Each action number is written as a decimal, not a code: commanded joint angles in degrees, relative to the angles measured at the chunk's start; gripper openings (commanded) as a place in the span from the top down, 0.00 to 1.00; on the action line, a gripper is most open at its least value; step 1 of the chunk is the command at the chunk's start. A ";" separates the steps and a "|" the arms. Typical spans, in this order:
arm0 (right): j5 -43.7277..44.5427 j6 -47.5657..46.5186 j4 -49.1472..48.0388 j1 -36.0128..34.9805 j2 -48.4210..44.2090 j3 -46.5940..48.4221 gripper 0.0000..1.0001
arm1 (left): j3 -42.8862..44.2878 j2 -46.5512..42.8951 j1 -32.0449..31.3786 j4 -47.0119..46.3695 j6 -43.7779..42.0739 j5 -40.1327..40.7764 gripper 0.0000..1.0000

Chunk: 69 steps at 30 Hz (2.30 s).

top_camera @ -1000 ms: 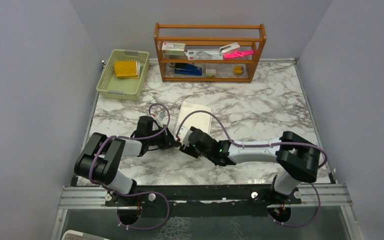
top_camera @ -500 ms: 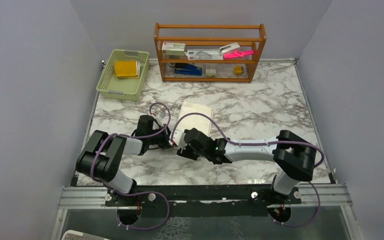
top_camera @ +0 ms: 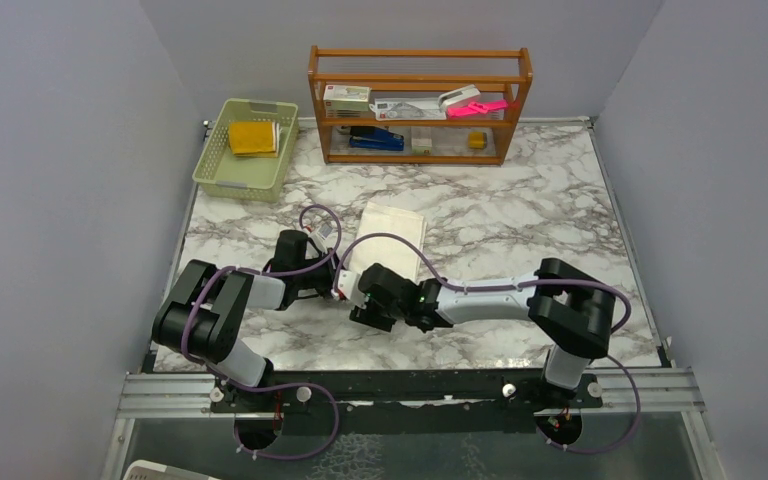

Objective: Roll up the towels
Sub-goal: Roll the towel at the center of the board.

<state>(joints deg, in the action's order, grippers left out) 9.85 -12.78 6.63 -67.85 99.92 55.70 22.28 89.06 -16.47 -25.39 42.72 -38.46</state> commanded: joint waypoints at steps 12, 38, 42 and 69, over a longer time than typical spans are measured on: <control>1.62 2.22 -0.84 2.54 2.26 -1.34 0.43 | -1.77 3.50 -0.49 7.92 -4.30 9.54 1.00; -1.87 6.30 13.07 5.99 12.56 5.40 0.75 | 0.58 3.45 -0.49 9.41 -3.84 8.35 1.00; -5.61 7.99 13.68 6.23 11.85 6.31 0.87 | 2.08 2.02 -0.40 11.22 -3.51 7.53 1.00; -47.66 23.65 13.09 21.20 5.10 10.65 0.99 | 15.57 -17.97 11.37 33.35 -13.06 1.33 0.50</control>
<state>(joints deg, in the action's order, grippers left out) -27.16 7.68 18.76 -49.25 105.51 64.27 37.82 73.82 -5.63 6.81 31.29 -34.68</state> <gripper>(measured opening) 0.067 0.503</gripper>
